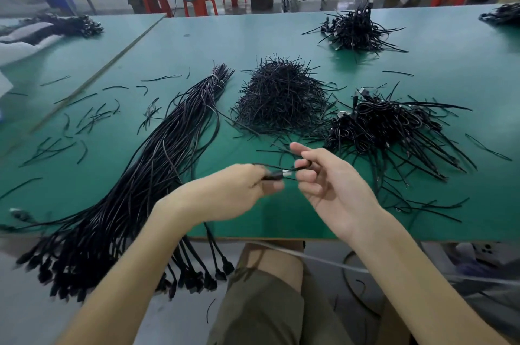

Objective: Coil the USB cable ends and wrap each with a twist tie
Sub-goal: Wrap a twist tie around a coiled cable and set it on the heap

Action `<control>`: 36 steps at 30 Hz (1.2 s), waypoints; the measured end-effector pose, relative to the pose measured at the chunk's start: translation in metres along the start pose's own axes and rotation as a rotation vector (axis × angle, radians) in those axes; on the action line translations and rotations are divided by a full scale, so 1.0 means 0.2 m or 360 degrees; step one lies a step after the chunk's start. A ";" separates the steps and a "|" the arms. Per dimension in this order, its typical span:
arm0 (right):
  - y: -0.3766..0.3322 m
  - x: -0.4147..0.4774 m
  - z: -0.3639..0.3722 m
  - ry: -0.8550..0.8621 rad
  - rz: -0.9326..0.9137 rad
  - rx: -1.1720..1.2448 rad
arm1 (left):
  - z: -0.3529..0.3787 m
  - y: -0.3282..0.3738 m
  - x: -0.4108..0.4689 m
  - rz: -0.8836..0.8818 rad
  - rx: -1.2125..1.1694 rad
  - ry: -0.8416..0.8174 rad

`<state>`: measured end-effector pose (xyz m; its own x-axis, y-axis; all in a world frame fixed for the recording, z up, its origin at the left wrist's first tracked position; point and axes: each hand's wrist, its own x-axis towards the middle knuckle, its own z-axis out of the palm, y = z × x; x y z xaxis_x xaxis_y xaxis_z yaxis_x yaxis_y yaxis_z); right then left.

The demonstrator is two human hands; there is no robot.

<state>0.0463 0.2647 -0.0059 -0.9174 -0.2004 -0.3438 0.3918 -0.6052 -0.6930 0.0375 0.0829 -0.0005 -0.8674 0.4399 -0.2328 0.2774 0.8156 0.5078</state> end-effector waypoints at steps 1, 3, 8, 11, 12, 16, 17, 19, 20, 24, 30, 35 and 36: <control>0.00 -0.01 0.02 -0.0054 0.0044 0.0059 | 0.01 0.00 0.02 0.0009 -0.0145 0.0137; 0.02 -0.03 0.03 -0.0115 0.0092 0.0160 | 0.02 0.02 0.03 0.0192 -0.0608 0.0319; 0.06 -0.07 0.02 -0.0027 -0.0094 0.0175 | 0.04 0.01 0.00 0.0254 -0.0748 0.0436; 0.08 -0.07 0.01 0.0034 -0.0134 0.0164 | 0.06 0.00 -0.01 0.0189 -0.0758 0.0455; 0.08 -0.07 0.01 0.0034 -0.0120 0.0200 | 0.06 -0.01 -0.01 0.0173 -0.0765 0.0487; 0.10 -0.08 0.00 0.0042 -0.0043 0.0345 | 0.06 -0.02 0.00 0.0191 -0.0828 0.0609; 0.10 -0.09 0.00 0.0049 -0.0016 0.0400 | 0.06 -0.02 0.00 0.0193 -0.0856 0.0617; 0.09 -0.10 0.00 0.0028 0.0048 0.0557 | 0.05 -0.01 0.00 0.0188 -0.0885 0.0585; 0.08 -0.10 -0.01 -0.0003 0.0080 0.0646 | 0.05 -0.01 0.00 0.0177 -0.0851 0.0553; 0.00 -0.13 -0.01 -0.0102 0.0105 0.0850 | 0.04 -0.09 -0.01 0.0174 -0.0516 0.0184; -0.02 -0.16 0.02 -0.0168 0.0108 0.0885 | 0.09 -0.07 -0.04 0.0516 -0.1244 0.0236; 0.14 -0.18 0.07 -0.0188 0.0172 0.0747 | 0.13 0.07 0.00 0.0655 -0.2431 0.0400; 0.16 -0.17 0.06 -0.0193 0.0195 0.0757 | 0.12 0.08 0.00 0.0675 -0.2728 0.0356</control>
<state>0.0899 0.2425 -0.0085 -0.8792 -0.3626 -0.3090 0.4479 -0.8501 -0.2769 0.0525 0.1050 -0.0108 -0.9326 0.3217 0.1635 -0.0976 -0.6611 0.7440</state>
